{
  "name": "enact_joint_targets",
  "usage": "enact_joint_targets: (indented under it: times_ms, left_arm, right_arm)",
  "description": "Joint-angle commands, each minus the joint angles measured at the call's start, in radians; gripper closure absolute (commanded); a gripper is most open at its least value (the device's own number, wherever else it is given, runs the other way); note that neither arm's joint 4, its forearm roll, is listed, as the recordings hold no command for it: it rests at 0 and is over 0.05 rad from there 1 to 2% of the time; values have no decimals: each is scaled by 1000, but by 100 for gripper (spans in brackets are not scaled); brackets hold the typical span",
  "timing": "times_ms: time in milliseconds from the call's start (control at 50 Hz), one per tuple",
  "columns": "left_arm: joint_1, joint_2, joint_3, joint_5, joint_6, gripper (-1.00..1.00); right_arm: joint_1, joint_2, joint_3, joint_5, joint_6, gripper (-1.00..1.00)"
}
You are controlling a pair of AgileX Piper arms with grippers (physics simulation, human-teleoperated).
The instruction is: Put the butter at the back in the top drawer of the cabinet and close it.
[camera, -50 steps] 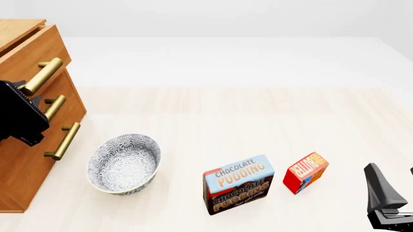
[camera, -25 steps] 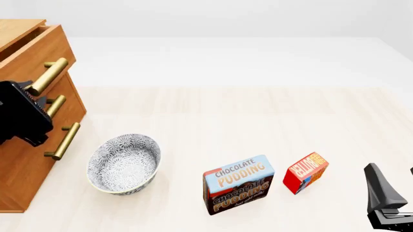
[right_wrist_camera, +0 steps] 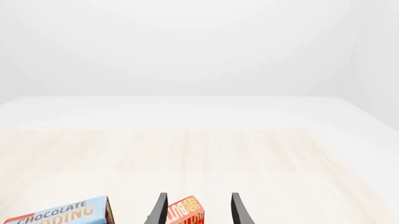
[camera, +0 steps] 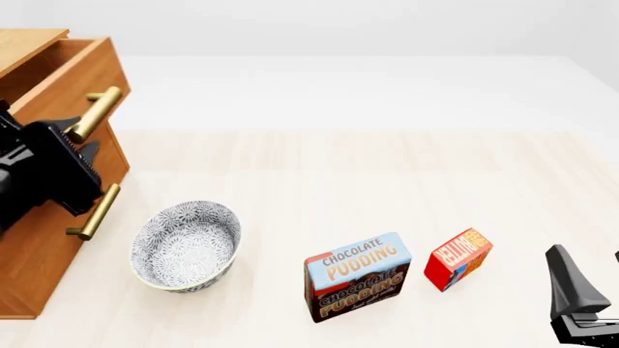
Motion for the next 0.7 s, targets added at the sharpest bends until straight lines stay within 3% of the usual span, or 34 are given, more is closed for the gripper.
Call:
enact_joint_targets:
  times_ms: [20,340,700]
  left_arm:
    - [-61,92,-23,-13,15,100]
    - [-110,79,-30,3,28,100]
    - [-160,-6,-57,94,19,100]
  right_arm:
    - [0,0,0,0,0,-100]
    - [0,0,0,0,0,-100]
    - [0,0,0,0,0,-100]
